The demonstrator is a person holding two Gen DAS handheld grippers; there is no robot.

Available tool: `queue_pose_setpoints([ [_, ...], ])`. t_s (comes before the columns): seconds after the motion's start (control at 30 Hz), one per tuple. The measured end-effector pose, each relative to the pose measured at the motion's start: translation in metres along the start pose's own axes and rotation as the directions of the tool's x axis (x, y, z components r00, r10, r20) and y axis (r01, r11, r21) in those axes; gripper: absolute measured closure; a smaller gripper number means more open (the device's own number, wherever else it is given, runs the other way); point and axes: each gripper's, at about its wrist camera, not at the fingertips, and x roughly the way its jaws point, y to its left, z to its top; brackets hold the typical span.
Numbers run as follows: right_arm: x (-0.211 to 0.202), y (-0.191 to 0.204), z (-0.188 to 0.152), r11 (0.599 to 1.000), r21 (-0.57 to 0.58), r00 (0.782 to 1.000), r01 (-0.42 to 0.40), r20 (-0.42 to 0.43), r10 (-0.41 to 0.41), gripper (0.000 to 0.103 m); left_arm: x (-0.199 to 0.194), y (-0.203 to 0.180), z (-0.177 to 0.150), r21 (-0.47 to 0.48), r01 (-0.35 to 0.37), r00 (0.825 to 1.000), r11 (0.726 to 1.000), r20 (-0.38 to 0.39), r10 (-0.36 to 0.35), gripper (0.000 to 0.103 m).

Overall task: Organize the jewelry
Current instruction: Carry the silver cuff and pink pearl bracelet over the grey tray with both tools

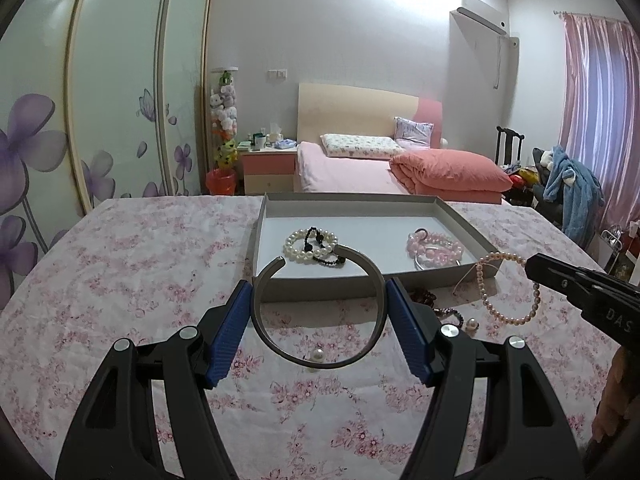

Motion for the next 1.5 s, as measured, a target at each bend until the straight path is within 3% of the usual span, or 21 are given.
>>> queue_pose_setpoints([
  [0.4, -0.018, 0.003, 0.013, 0.999, -0.019, 0.993, 0.041, 0.111, -0.038, 0.097, -0.013, -0.008, 0.013, 0.024, -0.017, 0.995, 1.0, 0.094, 0.014, 0.035],
  [0.83, -0.021, 0.008, 0.031, 0.996, -0.049, 0.98, 0.076, 0.189, -0.065, 0.097, -0.01, -0.018, 0.022, 0.064, -0.045, 0.989, 0.997, 0.143, 0.035, 0.035],
  [1.33, 0.021, -0.01, 0.075, 0.994, 0.003, 0.963, 0.114, 0.245, -0.111, 0.097, 0.03, -0.026, 0.053, 0.105, -0.086, 0.981, 0.991, 0.181, 0.066, 0.035],
  [1.5, 0.055, -0.017, 0.083, 0.994, 0.014, 0.974, 0.112, 0.198, -0.113, 0.097, 0.058, -0.03, 0.058, 0.113, -0.073, 0.987, 0.991, 0.15, 0.055, 0.035],
])
